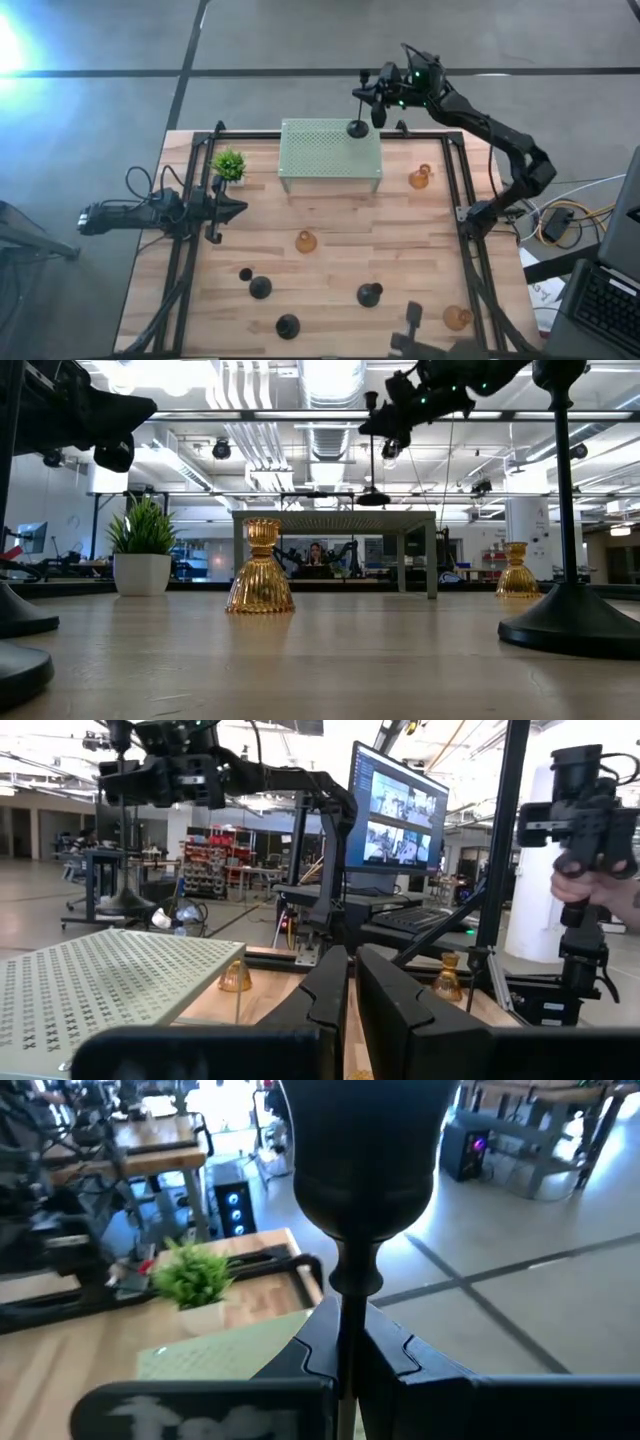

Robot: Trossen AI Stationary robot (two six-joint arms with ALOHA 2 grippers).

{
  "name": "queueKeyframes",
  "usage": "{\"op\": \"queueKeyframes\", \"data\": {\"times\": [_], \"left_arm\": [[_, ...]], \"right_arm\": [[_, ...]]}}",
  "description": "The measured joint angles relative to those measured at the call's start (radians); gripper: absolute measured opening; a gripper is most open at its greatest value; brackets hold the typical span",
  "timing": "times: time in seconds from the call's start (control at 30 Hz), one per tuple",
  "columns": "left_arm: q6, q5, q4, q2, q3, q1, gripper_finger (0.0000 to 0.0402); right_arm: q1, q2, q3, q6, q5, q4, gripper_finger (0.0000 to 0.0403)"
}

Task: Pick & Place candle stick holders
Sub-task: Put the black candle holder on the top right of the shelf

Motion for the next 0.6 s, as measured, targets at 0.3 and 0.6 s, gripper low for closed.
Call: {"op": "queueKeyframes", "data": {"times": [0.3,0.6], "left_arm": [[-0.004,0.000,0.000,0.000,0.000,0.000,0.0028],[-0.013,0.000,-0.001,0.000,0.000,0.000,0.0028]], "right_arm": [[-0.039,0.044,-0.057,-0.020,0.033,0.151,0.0008],[-0.066,0.043,-0.114,-0.036,0.060,0.160,0.0008]]}}
